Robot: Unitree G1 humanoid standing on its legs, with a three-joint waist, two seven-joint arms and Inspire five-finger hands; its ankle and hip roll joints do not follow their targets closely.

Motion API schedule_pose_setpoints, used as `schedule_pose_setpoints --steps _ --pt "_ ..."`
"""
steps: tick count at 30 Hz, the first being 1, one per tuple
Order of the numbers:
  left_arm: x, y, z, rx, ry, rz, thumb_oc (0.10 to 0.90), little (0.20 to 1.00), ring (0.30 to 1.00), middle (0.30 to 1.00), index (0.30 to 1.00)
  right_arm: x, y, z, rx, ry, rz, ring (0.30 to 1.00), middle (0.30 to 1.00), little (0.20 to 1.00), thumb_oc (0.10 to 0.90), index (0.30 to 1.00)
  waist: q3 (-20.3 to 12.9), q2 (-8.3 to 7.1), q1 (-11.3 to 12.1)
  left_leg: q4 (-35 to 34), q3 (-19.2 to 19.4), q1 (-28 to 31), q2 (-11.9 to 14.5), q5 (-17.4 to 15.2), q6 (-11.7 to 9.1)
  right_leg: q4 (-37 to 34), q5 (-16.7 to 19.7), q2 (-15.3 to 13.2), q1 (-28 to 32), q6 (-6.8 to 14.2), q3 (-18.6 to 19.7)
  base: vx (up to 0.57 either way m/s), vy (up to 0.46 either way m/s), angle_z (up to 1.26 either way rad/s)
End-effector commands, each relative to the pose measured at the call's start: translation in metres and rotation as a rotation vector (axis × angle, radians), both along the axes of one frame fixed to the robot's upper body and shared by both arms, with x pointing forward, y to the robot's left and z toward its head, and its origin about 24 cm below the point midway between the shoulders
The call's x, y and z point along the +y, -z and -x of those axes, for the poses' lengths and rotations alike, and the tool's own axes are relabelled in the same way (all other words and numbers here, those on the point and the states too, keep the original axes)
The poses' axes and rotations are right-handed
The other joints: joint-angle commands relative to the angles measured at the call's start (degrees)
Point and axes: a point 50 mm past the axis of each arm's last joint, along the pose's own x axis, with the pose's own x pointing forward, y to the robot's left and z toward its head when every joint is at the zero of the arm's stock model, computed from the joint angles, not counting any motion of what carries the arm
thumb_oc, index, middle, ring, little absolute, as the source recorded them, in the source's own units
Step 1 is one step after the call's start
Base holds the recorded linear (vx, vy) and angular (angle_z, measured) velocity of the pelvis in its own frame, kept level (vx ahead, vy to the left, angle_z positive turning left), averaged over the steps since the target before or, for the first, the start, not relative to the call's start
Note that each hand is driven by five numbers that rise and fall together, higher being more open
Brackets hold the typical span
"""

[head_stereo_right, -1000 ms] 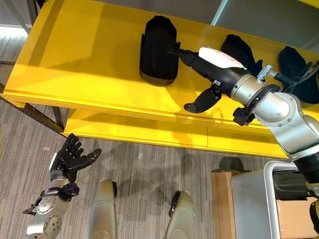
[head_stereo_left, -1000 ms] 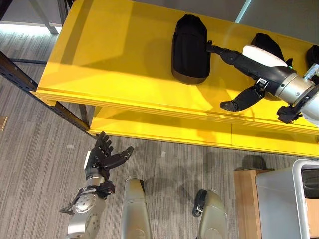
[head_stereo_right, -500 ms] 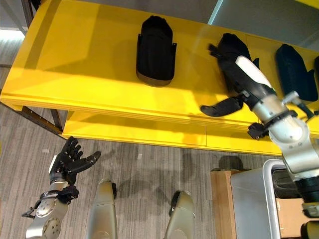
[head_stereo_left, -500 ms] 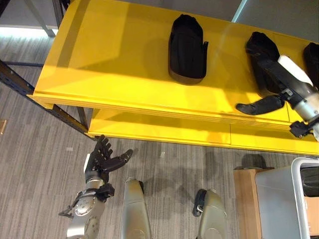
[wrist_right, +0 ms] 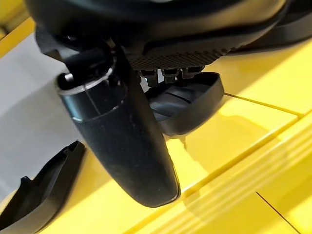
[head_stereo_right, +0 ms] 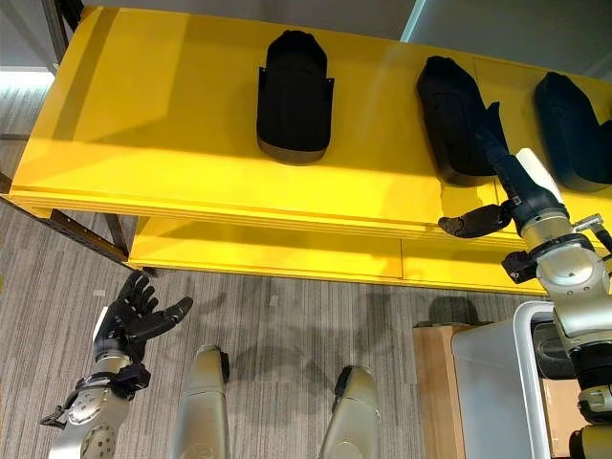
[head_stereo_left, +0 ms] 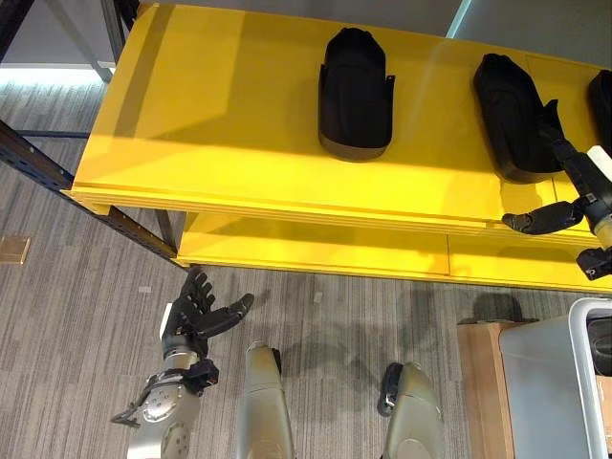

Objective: Move parts from the plastic box to the shelf.

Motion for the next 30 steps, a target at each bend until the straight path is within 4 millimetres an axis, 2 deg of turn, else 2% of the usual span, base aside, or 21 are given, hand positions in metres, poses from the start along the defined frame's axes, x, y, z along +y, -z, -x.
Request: schedule_pose_setpoints --steps 1,14,30 --pt "-0.003 -0.032 -0.015 -0.189 0.039 -0.048 0.900 1.000 1.000 1.000 1.000 -0.003 -0.056 -0.001 -0.286 0.026 -0.076 1.000 1.000 1.000 0.900 1.000 -3.0 -0.15 1.2 0.4 -3.3 4.7 4.1 -3.9 0.4 -1.5 4.0 -0.3 -0.4 -0.4 2.0 0.00 0.000 0.00" --pt "-0.003 -0.033 -0.015 -0.192 0.037 -0.041 0.900 1.000 1.000 1.000 1.000 -0.008 -0.050 -0.005 -0.274 0.050 -0.127 1.000 1.000 1.000 0.900 1.000 -2.7 -0.09 1.6 0.5 -3.4 4.1 3.8 -3.8 0.5 -1.0 3.9 -0.3 -1.0 -0.5 2.0 0.00 0.000 0.00" --pt "-0.004 -0.035 -0.017 -0.205 0.033 -0.032 0.900 1.000 1.000 1.000 1.000 -0.008 -0.047 -0.022 -0.243 0.080 -0.177 1.000 1.000 1.000 0.900 1.000 -2.2 0.55 2.5 0.7 -3.7 3.5 3.5 -3.6 0.8 -0.3 3.7 -0.4 -1.8 -0.5 2.0 0.00 0.000 0.00"
